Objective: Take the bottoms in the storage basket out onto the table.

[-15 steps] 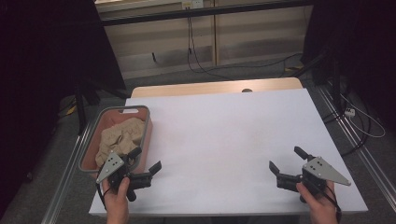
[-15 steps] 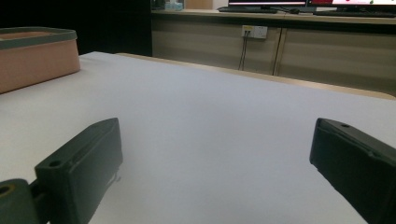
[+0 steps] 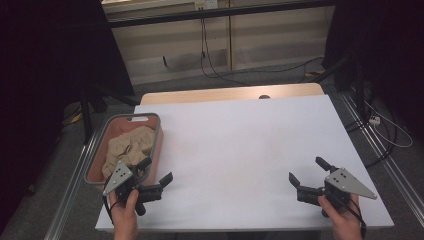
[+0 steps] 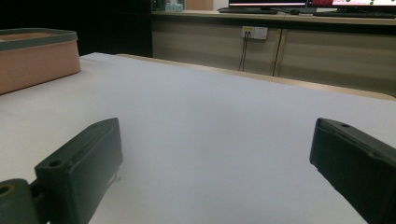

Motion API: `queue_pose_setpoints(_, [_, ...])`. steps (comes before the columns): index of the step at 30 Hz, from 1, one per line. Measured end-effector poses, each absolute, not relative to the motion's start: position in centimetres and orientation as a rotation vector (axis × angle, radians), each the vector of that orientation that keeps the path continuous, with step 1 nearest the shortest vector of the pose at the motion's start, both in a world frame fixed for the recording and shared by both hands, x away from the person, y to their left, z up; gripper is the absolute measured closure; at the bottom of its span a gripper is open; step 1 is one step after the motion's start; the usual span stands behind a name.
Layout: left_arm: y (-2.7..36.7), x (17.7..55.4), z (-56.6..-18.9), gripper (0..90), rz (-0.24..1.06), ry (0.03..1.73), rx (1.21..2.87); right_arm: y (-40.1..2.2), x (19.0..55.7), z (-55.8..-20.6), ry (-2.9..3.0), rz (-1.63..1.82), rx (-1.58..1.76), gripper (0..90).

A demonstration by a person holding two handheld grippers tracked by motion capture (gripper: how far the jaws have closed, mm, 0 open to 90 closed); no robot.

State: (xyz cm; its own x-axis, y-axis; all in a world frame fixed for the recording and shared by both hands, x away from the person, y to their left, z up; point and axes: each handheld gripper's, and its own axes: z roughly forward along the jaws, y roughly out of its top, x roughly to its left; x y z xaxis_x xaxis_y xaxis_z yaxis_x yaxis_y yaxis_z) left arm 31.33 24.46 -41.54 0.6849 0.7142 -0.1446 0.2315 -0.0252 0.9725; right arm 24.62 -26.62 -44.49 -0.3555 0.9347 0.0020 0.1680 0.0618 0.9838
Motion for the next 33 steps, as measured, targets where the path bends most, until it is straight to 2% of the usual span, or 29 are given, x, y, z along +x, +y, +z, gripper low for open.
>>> queue_pose_setpoints(9, [24.7,31.4,-40.6,1.9,0.459,0.822,1.574,-26.7,24.5,-44.5,1.627,1.362,1.124,1.9])
queue_pose_setpoints(15, [25.6,31.9,-38.2,1.9,0.485,0.833,1.532,-26.6,24.5,-44.6,1.630,1.363,1.127,1.9])
queue_pose_setpoints(19, [27.0,33.2,-36.3,1.9,0.511,0.870,1.545,-26.6,24.6,-44.6,1.633,1.360,1.130,1.9])
queue_pose_setpoints(33, [29.6,37.2,-34.4,2.0,0.569,0.970,1.561,-26.5,24.5,-44.6,1.639,1.361,1.127,1.9])
